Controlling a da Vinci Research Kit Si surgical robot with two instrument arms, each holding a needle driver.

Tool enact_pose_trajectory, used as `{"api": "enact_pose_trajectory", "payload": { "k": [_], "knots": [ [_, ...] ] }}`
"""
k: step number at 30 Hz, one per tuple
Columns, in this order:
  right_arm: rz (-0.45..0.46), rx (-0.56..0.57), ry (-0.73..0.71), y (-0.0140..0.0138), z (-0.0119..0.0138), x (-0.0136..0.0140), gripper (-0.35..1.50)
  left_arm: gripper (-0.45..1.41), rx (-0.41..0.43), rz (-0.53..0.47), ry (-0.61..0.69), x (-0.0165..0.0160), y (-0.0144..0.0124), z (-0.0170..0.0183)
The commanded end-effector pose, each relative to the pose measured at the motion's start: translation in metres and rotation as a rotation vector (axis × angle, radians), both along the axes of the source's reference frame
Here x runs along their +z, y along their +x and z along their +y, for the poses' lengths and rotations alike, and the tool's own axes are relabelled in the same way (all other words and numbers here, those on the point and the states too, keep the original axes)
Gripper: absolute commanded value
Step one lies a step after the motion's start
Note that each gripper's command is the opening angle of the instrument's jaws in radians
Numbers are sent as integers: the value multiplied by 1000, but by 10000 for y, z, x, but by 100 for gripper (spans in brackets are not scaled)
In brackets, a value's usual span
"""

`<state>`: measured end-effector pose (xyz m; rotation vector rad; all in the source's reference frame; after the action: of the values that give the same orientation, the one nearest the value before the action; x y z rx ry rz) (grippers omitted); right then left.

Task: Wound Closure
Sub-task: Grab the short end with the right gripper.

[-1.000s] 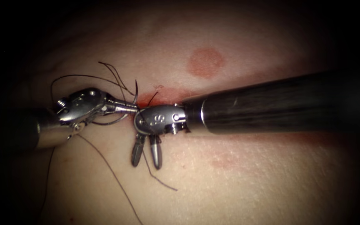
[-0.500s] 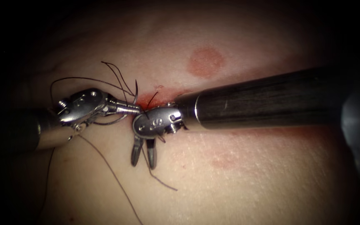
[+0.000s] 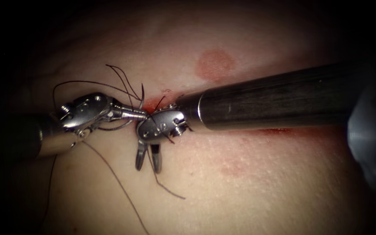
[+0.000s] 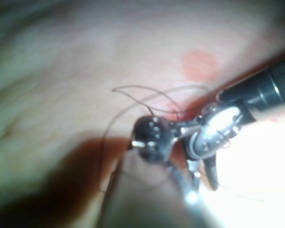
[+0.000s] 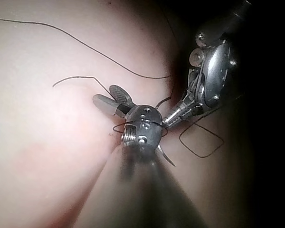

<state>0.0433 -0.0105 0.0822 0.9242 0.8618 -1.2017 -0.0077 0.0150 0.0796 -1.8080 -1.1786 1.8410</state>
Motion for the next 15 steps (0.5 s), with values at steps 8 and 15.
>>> {"api": "enact_pose_trajectory", "payload": {
  "k": [8,15],
  "knots": [
    [-9,-54,-11,-6,-14,14,61,-35,0,-2,1,7,-7,-2],
    [-10,-71,-35,-7,-22,21,20,-35,1,-2,1,7,-6,-2]
  ]
}}
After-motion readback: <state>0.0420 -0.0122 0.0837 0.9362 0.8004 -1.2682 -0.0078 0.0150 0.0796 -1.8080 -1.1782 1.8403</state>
